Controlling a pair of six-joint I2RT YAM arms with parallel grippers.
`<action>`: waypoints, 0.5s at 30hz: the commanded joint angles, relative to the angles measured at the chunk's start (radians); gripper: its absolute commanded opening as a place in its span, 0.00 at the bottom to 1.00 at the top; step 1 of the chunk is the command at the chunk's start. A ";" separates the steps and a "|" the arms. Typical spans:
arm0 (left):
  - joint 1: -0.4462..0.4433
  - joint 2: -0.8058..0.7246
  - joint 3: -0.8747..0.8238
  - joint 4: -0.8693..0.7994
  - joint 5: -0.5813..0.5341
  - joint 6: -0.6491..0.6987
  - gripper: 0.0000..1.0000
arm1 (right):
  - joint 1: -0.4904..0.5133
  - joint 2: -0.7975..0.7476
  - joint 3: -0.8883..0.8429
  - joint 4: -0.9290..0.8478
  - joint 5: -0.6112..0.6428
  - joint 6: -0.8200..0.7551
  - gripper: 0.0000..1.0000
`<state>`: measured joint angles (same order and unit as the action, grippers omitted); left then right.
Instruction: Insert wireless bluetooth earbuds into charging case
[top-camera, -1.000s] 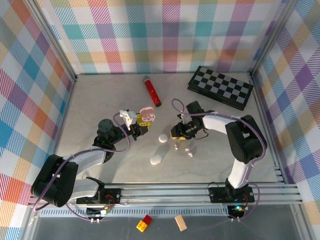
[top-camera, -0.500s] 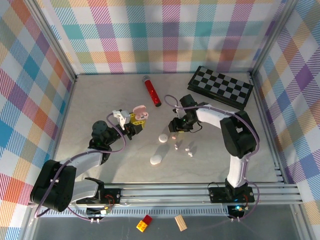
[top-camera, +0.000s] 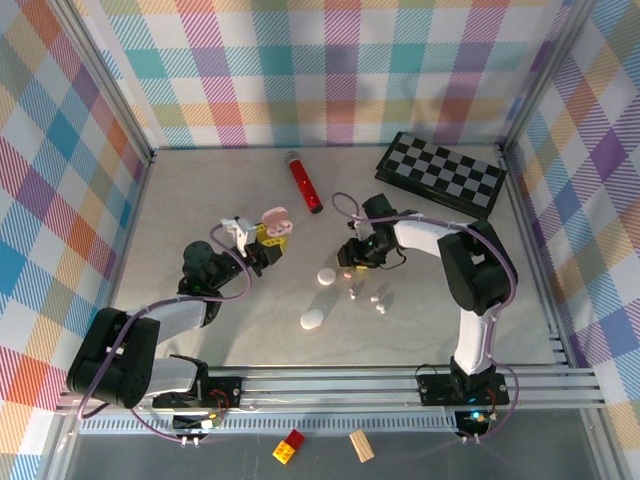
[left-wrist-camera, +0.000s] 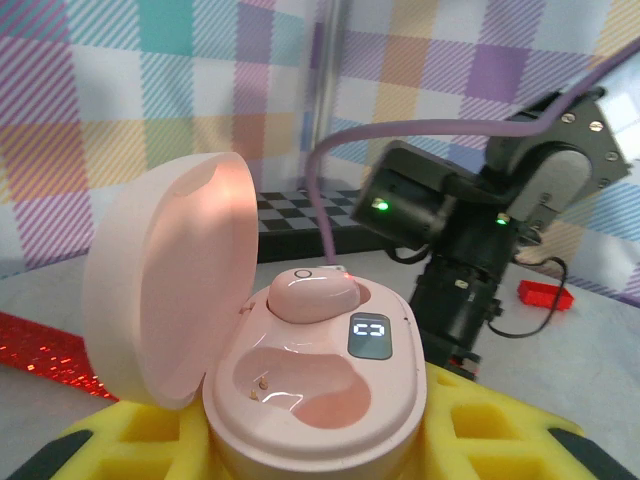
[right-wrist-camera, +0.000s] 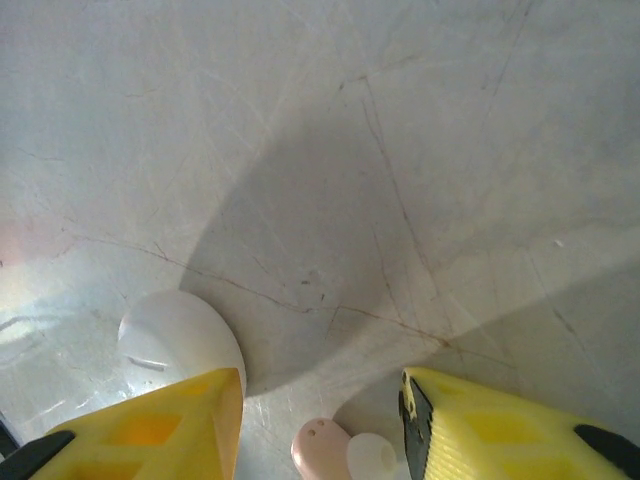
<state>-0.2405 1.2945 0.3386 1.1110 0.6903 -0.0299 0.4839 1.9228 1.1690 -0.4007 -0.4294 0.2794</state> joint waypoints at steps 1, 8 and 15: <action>0.032 -0.013 -0.021 0.064 0.014 -0.012 0.27 | 0.015 -0.030 -0.042 -0.023 -0.037 0.024 0.46; 0.074 -0.059 -0.023 -0.018 0.007 0.024 0.27 | 0.018 -0.081 -0.055 -0.042 -0.015 0.017 0.46; 0.102 -0.090 -0.024 -0.090 -0.042 0.053 0.27 | 0.056 -0.129 -0.028 -0.118 0.151 -0.028 0.46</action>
<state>-0.1627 1.2274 0.3294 1.0431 0.6682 -0.0029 0.5110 1.8301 1.1210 -0.4503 -0.3767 0.2859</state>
